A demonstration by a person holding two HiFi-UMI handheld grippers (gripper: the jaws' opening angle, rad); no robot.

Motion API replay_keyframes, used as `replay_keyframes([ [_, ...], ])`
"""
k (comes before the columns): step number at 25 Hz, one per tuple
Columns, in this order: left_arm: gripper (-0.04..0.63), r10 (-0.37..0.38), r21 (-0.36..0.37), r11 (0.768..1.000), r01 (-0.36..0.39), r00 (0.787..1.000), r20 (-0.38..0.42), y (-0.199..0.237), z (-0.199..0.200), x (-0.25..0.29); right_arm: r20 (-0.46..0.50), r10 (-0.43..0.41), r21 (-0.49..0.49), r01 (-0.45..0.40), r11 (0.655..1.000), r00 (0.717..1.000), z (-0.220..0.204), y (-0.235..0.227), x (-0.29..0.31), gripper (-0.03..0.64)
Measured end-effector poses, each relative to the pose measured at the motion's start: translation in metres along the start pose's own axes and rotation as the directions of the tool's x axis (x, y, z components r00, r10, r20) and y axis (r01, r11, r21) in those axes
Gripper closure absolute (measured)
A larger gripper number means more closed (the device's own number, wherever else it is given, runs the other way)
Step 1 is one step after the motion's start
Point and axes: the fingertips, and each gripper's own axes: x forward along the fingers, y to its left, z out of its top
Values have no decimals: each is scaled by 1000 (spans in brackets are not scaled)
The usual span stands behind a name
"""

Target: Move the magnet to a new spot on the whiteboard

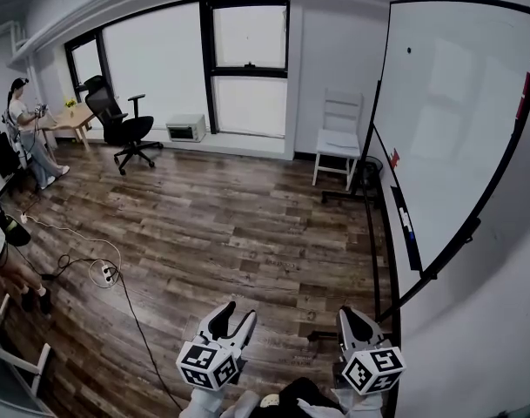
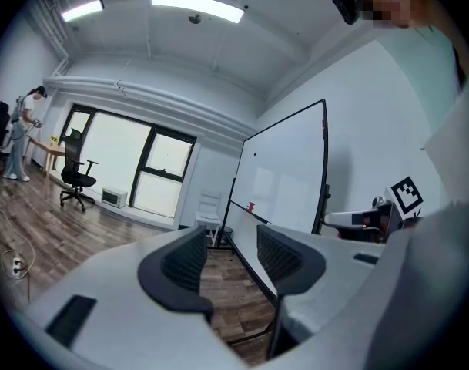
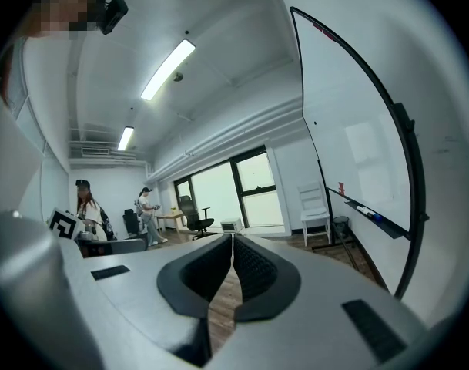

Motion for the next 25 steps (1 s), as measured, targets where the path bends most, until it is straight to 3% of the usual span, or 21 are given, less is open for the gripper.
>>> replay_keyframes([
  [13, 396, 47, -21, 999, -48, 999, -18, 36, -4, 34, -28, 14, 5, -14, 1000, 1000, 0, -23, 57, 584],
  [25, 396, 15, -14, 1000, -15, 1000, 0, 73, 34, 156, -19, -25, -2, 25, 1000, 999, 37, -95, 153, 584],
])
